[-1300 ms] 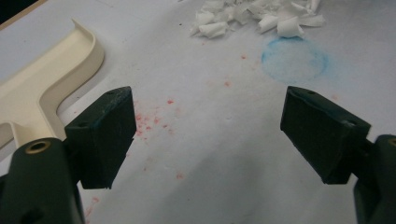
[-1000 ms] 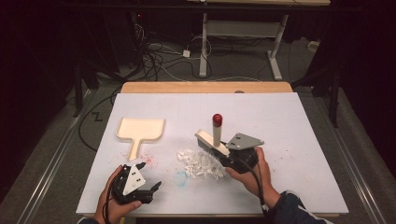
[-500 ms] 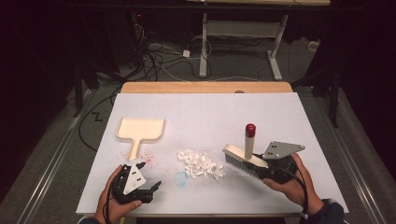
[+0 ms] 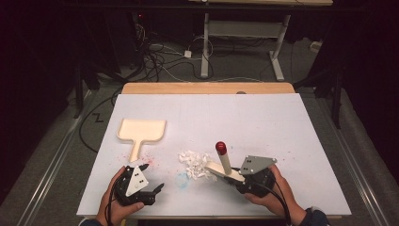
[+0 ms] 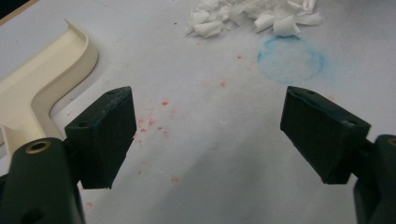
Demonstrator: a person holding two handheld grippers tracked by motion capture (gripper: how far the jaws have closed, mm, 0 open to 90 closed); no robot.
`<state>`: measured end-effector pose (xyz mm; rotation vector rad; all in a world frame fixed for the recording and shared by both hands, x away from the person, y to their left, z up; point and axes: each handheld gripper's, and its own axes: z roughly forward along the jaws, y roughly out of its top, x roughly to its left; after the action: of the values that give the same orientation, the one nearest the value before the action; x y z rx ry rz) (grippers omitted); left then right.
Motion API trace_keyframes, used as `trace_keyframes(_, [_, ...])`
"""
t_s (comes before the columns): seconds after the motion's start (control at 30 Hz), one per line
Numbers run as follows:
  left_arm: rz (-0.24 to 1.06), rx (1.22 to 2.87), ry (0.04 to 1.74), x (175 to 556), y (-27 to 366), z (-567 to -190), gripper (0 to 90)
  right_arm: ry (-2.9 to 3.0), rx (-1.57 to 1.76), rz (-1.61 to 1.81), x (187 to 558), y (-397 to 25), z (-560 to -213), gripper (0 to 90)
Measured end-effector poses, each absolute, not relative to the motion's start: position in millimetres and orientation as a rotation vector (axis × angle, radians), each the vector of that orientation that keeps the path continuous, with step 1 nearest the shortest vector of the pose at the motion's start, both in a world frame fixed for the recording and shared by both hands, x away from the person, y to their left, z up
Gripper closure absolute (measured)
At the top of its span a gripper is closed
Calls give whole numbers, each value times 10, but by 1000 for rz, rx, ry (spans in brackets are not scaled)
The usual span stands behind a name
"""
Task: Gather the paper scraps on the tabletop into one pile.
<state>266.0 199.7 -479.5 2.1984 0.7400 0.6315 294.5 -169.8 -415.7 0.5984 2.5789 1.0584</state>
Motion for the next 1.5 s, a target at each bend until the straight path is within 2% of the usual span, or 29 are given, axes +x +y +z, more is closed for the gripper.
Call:
trace_keyframes(0.2, [631, 2198, 739, 2661, 1998, -4794, 175, 2550, 591, 1135, 3054, -1585, -4095, 677])
trace_keyframes(0.6, [645, 2189, 750, 2655, 2012, -4782, 175, 2459, 543, 1290, 2966, -1877, -3729, 659])
trace_keyframes(0.73, [645, 2191, 752, 2659, 2015, -4782, 175, 2404, 569, 1288, 3037, -1911, -3655, 676])
trace_keyframes(1.0, [643, 2186, 754, 2654, 2025, -4782, 174, 2438, 630, 1231, 3290, -1953, -3829, 680])
trace_keyframes(1.5, [635, 2205, 741, 2650, 2007, -4787, 175, 2617, 714, 1112, 3261, -2380, -3970, 678])
